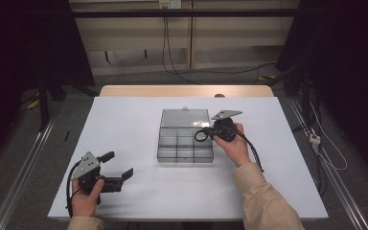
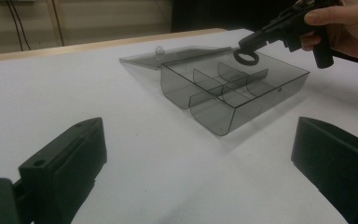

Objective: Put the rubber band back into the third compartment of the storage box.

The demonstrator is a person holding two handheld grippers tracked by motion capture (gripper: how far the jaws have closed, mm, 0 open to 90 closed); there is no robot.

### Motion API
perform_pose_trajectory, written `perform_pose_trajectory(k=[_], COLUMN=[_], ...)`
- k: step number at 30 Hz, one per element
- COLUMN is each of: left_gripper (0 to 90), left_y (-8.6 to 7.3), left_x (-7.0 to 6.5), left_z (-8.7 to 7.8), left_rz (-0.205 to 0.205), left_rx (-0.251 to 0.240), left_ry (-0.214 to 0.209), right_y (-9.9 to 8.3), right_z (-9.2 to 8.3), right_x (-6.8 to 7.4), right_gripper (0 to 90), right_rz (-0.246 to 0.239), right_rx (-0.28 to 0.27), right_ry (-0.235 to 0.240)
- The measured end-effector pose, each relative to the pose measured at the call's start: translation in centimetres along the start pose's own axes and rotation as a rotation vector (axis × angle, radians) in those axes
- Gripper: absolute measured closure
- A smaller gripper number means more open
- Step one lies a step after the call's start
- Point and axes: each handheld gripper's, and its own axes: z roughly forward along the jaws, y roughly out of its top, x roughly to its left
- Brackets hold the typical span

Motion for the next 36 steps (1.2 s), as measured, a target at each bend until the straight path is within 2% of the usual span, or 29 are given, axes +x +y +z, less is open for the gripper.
perform_pose_trajectory(k=[23,32,36], left_gripper=[3.1,3.1,3.1], left_y=[0.00,0.01,0.02], left_x=[0.03,0.01,0.05], left_z=[-0.03,-0.02,-0.04], left_rz=[-0.001,0.000,-0.002], left_rx=[-0.001,-0.001,-0.003], left_ry=[0.001,-0.001,0.000], right_y=[-0.04,-0.05,0.06], right_z=[0.31,0.43,0.35], right_x=[0.09,0.49,0.65], right_gripper=[84.2,83.8,77.6], right_rz=[-0.016,-0.032,-0.025], right_rx=[0.010,0.024,0.009], right_ry=[-0.019,0.004,0.005])
